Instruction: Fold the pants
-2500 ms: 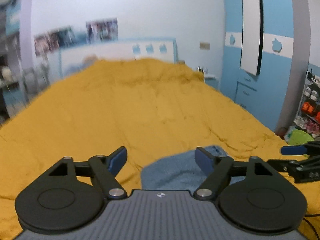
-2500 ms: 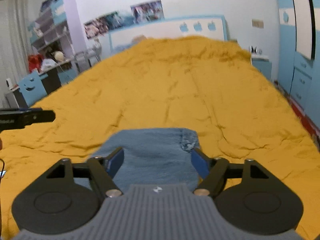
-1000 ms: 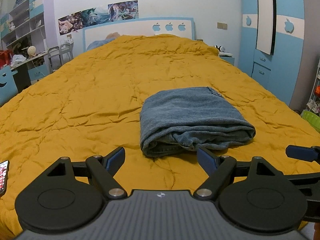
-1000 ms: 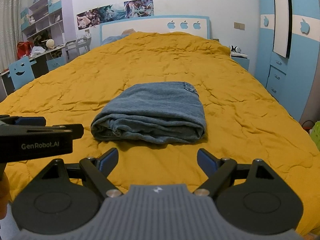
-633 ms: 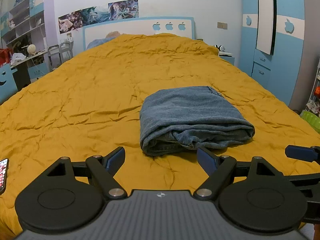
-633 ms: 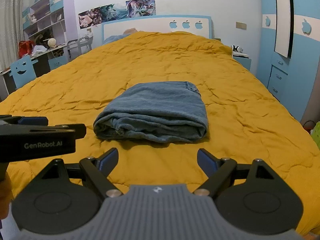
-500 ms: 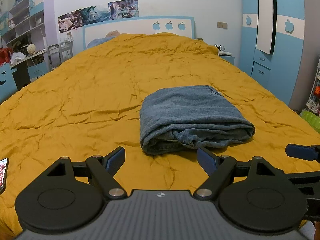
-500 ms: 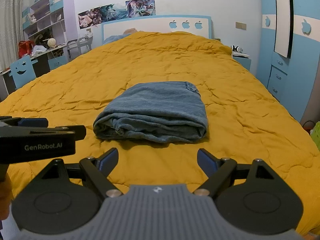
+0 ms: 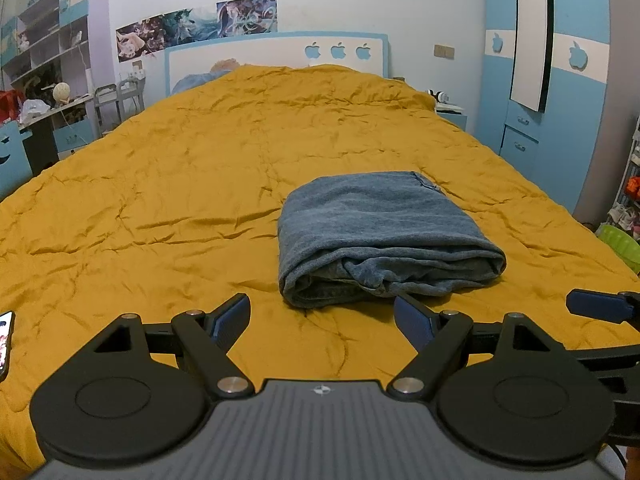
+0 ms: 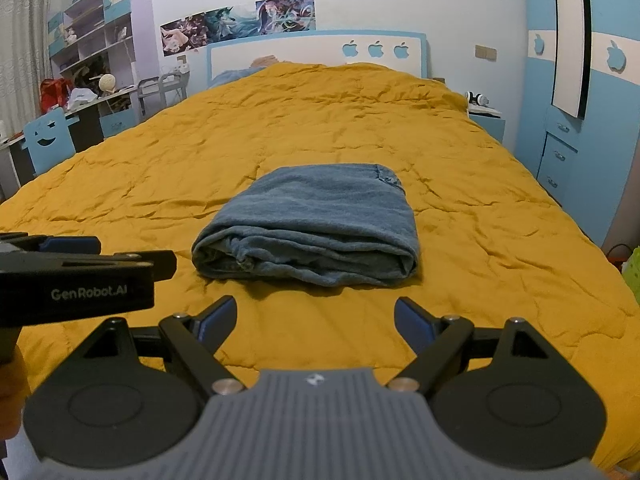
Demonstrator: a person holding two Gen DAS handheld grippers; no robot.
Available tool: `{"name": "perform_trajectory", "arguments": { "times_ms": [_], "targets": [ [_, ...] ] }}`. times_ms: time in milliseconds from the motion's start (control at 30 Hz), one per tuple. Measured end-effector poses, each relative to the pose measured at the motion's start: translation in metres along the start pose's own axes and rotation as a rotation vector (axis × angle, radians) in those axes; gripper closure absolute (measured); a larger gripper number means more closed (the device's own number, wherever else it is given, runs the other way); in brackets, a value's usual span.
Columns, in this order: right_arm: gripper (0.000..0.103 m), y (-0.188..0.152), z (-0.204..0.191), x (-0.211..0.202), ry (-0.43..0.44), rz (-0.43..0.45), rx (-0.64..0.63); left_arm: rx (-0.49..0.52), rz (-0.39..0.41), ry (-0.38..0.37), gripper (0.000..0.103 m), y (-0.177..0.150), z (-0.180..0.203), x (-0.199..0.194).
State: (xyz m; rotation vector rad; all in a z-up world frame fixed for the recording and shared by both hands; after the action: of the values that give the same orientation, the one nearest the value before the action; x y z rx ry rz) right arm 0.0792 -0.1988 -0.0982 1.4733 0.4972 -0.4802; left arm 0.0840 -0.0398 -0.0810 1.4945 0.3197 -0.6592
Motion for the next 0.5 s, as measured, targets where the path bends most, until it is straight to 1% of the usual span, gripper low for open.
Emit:
{"name": "perform_trajectory", "arguments": {
  "times_ms": [500],
  "targets": [
    [0.021, -0.0005, -0.0017, -0.0013, 0.011, -0.008, -0.005, -0.013, -0.004, -0.009, 0.008, -0.0012, -0.0003, -0.0005]
  ]
}}
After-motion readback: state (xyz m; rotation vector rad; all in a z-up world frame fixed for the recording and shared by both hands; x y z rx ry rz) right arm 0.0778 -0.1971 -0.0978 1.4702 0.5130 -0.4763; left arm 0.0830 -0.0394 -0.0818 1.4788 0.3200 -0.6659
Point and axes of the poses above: each gripper's, at about its wrist camera, not at the fingertips, and x roughly the way its jaws point, z to its right, y to its top, the point moved 7 cm from there along x, roughly the way its jaws point, and after that the axes turned 10 degrees about -y, right-handed, at the moved point
